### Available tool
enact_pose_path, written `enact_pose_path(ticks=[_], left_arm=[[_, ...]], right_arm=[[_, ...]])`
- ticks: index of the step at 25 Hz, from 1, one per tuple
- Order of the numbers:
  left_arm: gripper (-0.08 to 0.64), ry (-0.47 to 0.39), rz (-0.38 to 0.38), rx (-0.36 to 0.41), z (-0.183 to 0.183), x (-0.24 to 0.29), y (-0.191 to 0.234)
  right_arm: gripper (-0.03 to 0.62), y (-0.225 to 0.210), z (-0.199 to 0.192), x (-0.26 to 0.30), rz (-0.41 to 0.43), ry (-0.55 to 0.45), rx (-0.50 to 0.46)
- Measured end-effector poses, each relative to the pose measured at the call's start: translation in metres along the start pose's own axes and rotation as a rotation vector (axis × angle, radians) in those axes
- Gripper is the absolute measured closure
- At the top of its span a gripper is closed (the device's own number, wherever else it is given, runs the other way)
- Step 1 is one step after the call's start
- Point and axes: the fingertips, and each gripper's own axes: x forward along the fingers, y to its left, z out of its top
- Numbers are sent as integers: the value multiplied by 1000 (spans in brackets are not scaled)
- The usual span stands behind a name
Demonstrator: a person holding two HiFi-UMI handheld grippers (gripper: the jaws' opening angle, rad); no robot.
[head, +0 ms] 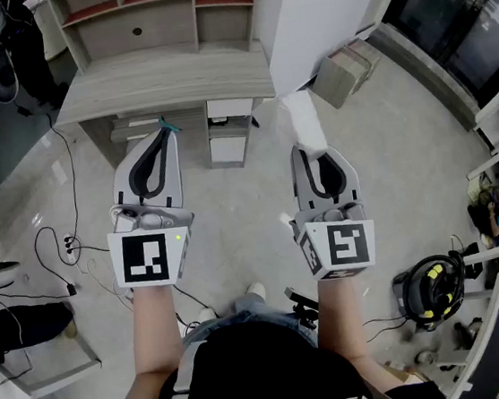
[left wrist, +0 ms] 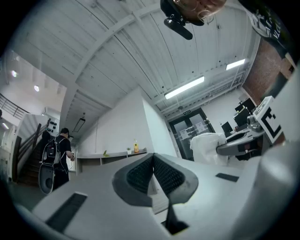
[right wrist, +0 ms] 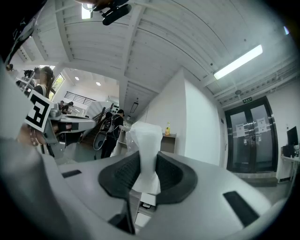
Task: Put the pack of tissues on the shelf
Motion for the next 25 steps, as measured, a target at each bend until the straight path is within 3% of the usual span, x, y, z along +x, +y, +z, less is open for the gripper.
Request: enact_pose_path(ticks=[15, 25], left_arm=[[547, 13, 33, 26, -14, 55, -60], [546, -41, 35, 75, -13, 118, -35]], right_arm=[[489, -63, -23, 15, 100, -32, 23], [488, -87, -3, 88, 89, -48, 3]])
